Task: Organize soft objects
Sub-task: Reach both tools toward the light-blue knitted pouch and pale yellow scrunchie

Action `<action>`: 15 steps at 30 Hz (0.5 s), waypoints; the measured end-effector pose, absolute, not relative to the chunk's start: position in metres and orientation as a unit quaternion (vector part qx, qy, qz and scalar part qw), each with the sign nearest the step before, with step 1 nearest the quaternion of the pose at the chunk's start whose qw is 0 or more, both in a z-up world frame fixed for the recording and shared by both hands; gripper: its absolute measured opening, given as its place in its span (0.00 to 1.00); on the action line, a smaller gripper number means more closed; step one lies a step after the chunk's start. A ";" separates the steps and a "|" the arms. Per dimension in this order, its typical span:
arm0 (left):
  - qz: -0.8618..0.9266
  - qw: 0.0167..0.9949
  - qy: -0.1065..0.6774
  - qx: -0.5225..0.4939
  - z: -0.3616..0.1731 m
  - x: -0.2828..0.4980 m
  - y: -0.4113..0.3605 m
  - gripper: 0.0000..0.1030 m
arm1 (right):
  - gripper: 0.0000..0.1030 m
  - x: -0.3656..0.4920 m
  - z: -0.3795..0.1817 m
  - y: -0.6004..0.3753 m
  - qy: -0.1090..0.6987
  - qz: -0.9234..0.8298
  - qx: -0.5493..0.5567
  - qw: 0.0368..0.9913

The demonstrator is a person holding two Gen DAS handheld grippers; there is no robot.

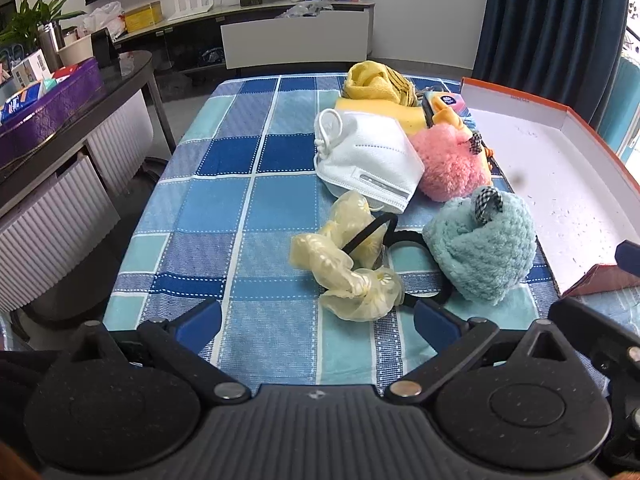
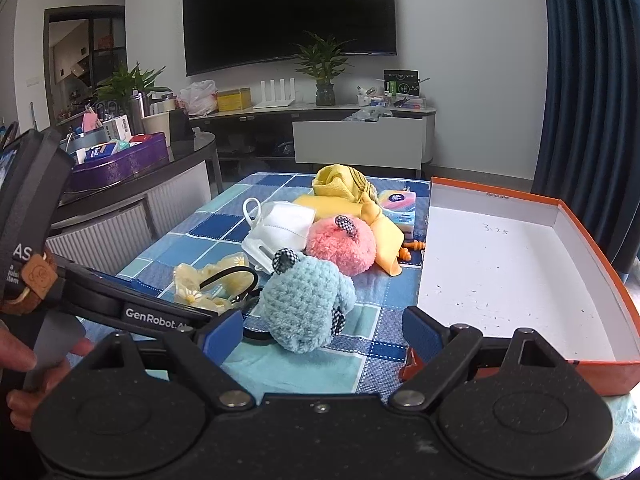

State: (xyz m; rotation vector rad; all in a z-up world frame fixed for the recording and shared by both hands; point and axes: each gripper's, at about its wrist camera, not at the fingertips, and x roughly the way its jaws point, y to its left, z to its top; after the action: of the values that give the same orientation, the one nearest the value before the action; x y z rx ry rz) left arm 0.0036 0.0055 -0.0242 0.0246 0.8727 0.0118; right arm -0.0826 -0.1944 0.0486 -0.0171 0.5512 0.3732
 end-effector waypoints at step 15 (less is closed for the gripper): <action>0.000 0.903 0.430 0.000 -0.031 0.008 0.012 1.00 | 0.99 -0.078 0.045 -0.186 0.279 0.187 -0.016 0.942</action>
State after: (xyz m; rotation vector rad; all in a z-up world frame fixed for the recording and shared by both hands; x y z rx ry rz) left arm 0.0079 0.0121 -0.0314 -0.0004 0.8892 0.0001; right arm -0.0776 -0.1860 0.0452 -0.0319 0.5691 0.3806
